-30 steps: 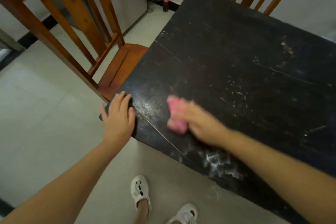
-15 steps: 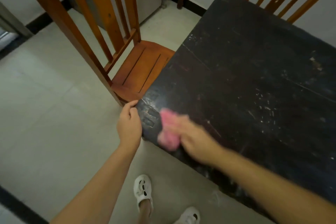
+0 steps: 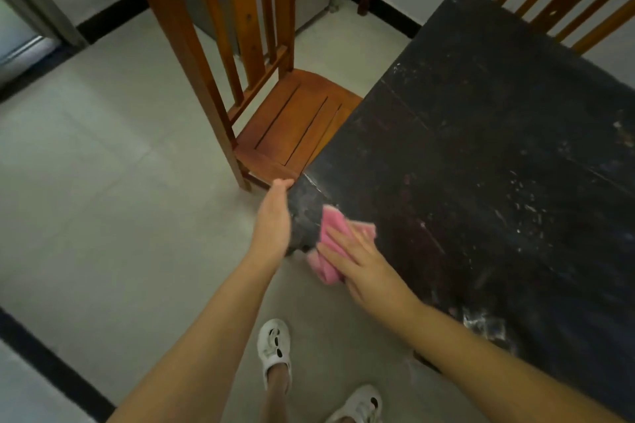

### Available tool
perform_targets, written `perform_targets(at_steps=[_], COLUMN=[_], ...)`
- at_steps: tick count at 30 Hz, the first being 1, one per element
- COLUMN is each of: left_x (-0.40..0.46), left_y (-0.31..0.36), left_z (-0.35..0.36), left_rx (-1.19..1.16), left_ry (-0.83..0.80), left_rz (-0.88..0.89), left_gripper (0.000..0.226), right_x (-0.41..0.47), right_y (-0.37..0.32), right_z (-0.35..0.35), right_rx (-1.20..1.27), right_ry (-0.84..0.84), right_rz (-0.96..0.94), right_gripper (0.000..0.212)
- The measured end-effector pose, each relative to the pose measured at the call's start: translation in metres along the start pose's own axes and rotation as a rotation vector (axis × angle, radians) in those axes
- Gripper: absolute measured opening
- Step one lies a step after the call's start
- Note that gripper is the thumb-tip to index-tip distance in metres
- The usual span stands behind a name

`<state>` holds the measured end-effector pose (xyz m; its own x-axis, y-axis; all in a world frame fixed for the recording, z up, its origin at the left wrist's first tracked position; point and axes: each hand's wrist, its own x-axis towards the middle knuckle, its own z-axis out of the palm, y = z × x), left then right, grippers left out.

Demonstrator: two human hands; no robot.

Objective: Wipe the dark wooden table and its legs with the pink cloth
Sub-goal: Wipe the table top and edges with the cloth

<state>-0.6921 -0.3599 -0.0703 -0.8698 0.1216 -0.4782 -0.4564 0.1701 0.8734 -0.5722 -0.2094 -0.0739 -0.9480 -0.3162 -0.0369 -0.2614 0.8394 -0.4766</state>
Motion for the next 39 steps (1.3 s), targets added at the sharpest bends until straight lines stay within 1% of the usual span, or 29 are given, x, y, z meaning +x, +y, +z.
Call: perform_targets(at_steps=[2,3,4,5,6,8,10,11,13,15,17,18,19,21,22,23,24,25,26,27,29,31,33,34,35,36,37,39], left_x=[-0.003,-0.007,-0.010,-0.012,-0.016,-0.014,-0.015,-0.017,-0.021,-0.026,-0.034,-0.039,-0.044,-0.047,-0.046,-0.044,-0.043,-0.043,-0.043,-0.043,-0.044,-0.044,-0.044,-0.045,-0.048,-0.052,-0.057,-0.071], left_y=[-0.007,-0.009,-0.010,-0.010,-0.005,-0.004,0.000,0.002,0.007,0.003,-0.007,-0.013,-0.018,-0.027,-0.029,-0.031,-0.031,-0.032,-0.032,-0.033,-0.033,-0.033,-0.033,-0.032,-0.033,-0.033,-0.034,-0.037], left_z=[0.007,0.011,0.014,0.015,0.016,0.019,0.028,0.034,0.050,0.070,0.090,0.098,0.104,0.110,0.111,0.111,0.111,0.111,0.112,0.112,0.112,0.112,0.113,0.115,0.117,0.121,0.127,0.141], left_rx=[0.491,0.629,0.676,0.692,0.680,0.667,0.693,0.698,0.693,0.727,0.817,0.888,0.973,1.130,1.175,1.196,1.207,1.211,1.218,1.222,1.219,1.199,1.161,1.140,1.121,1.105,1.092,1.091], left_ry=[-0.049,-0.040,-0.022,-0.004,0.017,0.063,0.112,0.114,0.056,0.000,-0.036,-0.057,-0.075,-0.086,-0.074,-0.059,-0.045,-0.038,-0.032,-0.024,-0.022,-0.014,0.010,0.028,0.046,0.051,0.038,-0.014], left_rz=[0.242,0.300,0.321,0.333,0.324,0.306,0.358,0.411,0.473,0.489,0.535,0.569,0.609,0.687,0.716,0.741,0.759,0.763,0.763,0.760,0.752,0.760,0.764,0.762,0.755,0.742,0.727,0.722], left_gripper=[0.058,0.058,0.056,0.054,0.052,0.049,0.050,0.052,0.054,0.048,0.049,0.052,0.054,0.052,0.051,0.050,0.050,0.050,0.051,0.053,0.056,0.054,0.051,0.050,0.049,0.049,0.049,0.048], right_x=[-0.035,-0.042,-0.041,-0.033,-0.018,0.024,0.048,0.041,-0.002,-0.069,-0.128,-0.141,-0.144,-0.124,-0.109,-0.092,-0.075,-0.060,-0.048,-0.040,-0.042,-0.074,-0.124,-0.148,-0.168,-0.177,-0.174,-0.155], right_y=[-0.001,-0.008,-0.013,-0.016,-0.012,0.002,0.013,0.017,0.016,0.015,0.012,0.013,0.018,0.044,0.067,0.092,0.116,0.135,0.146,0.146,0.120,0.080,0.043,0.026,0.019,0.019,0.026,0.051], right_z=[-0.010,-0.023,-0.033,-0.043,-0.050,-0.046,-0.030,-0.019,-0.009,-0.007,-0.022,-0.036,-0.052,-0.086,-0.104,-0.119,-0.127,-0.126,-0.119,-0.108,-0.081,-0.060,-0.040,-0.032,-0.029,-0.036,-0.051,-0.087], right_rx=[0.027,0.087,0.118,0.152,0.184,0.117,0.023,-0.028,-0.051,-0.040,0.065,0.132,0.200,0.295,0.258,0.199,0.154,0.134,0.134,0.117,0.044,0.030,0.149,0.209,0.260,0.318,0.395,0.490], right_ry=[-0.041,-0.067,-0.071,-0.053,0.009,0.094,0.071,0.047,0.053,0.062,0.029,0.029,0.058,0.194,0.297,0.398,0.448,0.463,0.450,0.409,0.337,0.312,0.218,0.153,0.103,0.088,0.122,0.285], right_rz=[0.062,0.110,0.164,0.191,0.183,0.200,0.202,0.178,0.131,0.099,0.127,0.146,0.202,0.413,0.484,0.556,0.622,0.699,0.732,0.709,0.548,0.379,0.273,0.255,0.252,0.276,0.346,0.548], right_gripper=[0.040,0.038,0.039,0.043,0.044,0.045,0.049,0.051,0.045,0.039,0.038,0.038,0.038,0.035,0.035,0.041,0.048,0.051,0.052,0.052,0.046,0.040,0.039,0.039,0.040,0.043,0.044,0.042])
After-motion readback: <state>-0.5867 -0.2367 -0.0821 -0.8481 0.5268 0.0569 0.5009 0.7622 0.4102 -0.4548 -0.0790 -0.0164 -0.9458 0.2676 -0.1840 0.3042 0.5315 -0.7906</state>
